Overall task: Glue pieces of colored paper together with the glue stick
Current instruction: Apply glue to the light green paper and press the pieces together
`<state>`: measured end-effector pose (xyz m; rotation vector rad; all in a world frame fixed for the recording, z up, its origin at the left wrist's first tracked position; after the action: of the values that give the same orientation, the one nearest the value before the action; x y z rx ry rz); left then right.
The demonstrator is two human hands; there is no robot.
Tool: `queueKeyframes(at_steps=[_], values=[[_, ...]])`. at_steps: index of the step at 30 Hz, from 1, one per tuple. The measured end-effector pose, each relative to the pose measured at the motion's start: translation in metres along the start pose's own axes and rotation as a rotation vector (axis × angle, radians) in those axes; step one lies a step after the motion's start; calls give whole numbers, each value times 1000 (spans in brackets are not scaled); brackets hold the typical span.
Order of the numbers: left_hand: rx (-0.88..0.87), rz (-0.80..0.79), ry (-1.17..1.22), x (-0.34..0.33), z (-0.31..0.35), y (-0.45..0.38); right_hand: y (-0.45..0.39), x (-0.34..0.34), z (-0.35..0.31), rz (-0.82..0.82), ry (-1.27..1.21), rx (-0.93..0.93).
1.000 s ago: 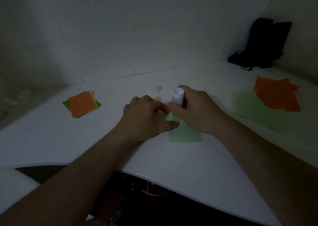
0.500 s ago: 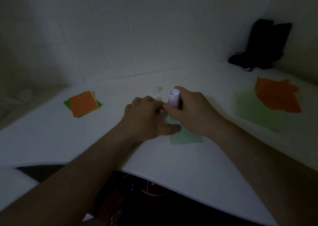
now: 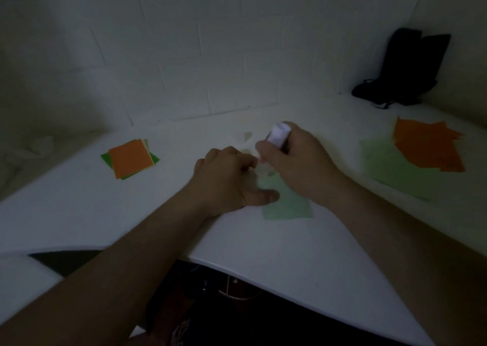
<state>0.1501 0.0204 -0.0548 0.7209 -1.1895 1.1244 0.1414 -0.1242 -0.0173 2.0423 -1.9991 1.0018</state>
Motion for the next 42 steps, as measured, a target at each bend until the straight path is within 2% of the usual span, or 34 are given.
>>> queueKeyframes(at_steps=[2, 6, 10, 20, 31, 42], values=[[0, 5, 16, 2, 1, 2, -1, 19, 1, 90, 21, 1], [5, 19, 21, 1, 1, 4, 2, 32, 0, 125, 33, 7], [51, 73, 67, 7, -3, 5, 5, 28, -4, 82, 62, 27], [30, 7, 9, 5, 3, 3, 6, -8, -9, -80, 146, 77], [-8, 18, 7, 6, 5, 5, 3, -3, -8, -89, 206, 83], [30, 31, 3, 6, 2, 6, 4, 14, 3, -87, 257, 50]])
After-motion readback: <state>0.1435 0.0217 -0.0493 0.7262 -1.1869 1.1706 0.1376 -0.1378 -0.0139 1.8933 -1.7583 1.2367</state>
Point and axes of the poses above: each hand's wrist, its own y-axis away from the middle knuckle, its own x-axis out of the back of the hand, z = x × y, the point moved 9 cm from there along -y, towards the middle knuckle, and after that the axes turned 1 degree about -y, right-handed, at the moved point
